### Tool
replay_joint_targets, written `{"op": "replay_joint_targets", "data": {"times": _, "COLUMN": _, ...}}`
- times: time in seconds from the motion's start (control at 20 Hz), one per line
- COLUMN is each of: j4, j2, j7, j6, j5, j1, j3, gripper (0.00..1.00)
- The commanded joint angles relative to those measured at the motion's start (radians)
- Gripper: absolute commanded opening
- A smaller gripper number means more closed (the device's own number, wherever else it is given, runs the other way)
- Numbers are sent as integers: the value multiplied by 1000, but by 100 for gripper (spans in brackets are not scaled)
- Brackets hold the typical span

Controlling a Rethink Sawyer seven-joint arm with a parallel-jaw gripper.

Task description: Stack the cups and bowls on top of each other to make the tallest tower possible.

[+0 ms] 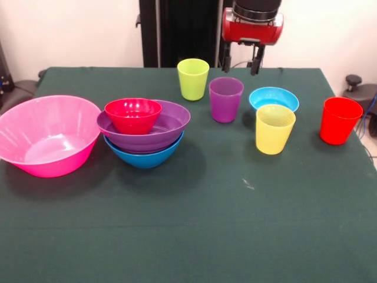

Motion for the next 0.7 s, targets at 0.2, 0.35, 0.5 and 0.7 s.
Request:
{"op": "replay_joint_targets", "data": {"times": 0.2, "j4": 5, "j2": 67, "j7": -71, "j6": 31, "j5": -76, "j1": -75, "j3": 120, "gripper": 100}}
{"op": "replay_joint_targets", "data": {"times": 0.35, "j4": -19, "j2": 100, "j7": -110, "j6": 6, "j5": -110, "j1": -110, "j3": 144, "gripper": 100}}
{"op": "replay_joint_targets", "data": {"times": 0.5, "j4": -26, "j2": 135, "j7": -128, "j6": -58, "j5": -152, "j1": -140, "j3": 178, "gripper": 100}}
{"op": "replay_joint_targets", "data": {"times": 0.7, "j4": 2, "j2": 136, "j7": -94, "j6": -104, "j5": -181, "j1": -148, "j3": 194, "gripper": 100}}
